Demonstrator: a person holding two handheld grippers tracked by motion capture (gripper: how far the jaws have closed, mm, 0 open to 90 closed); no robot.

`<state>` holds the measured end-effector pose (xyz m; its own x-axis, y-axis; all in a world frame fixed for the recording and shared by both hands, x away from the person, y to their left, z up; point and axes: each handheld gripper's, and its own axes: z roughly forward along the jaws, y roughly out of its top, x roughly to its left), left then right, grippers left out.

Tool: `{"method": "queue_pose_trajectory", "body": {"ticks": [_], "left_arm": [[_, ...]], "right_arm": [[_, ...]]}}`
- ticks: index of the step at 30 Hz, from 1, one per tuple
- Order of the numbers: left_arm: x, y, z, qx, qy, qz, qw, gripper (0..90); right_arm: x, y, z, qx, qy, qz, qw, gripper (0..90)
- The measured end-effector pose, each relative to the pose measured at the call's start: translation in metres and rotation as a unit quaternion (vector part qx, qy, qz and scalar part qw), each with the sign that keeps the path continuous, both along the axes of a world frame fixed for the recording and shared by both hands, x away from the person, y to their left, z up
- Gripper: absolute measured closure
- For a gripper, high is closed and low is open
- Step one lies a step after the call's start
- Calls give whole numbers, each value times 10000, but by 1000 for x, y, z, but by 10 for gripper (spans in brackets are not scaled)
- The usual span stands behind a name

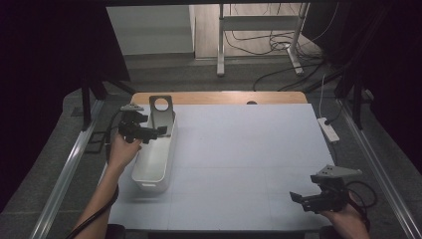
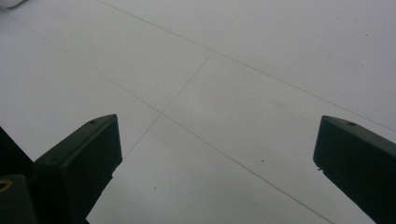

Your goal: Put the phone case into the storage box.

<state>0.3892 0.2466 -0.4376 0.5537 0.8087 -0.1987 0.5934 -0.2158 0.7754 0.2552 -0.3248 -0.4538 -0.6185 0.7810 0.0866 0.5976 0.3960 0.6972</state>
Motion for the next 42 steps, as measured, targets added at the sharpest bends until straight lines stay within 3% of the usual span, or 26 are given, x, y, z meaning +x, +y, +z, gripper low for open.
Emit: {"method": "queue_pose_trajectory", "body": {"ticks": [42], "left_arm": [[-45,-16,-4,-33,-59,-258,9996,0]], "right_arm": [[-1,1,0,-16,-17,-1,10000,14]]}}
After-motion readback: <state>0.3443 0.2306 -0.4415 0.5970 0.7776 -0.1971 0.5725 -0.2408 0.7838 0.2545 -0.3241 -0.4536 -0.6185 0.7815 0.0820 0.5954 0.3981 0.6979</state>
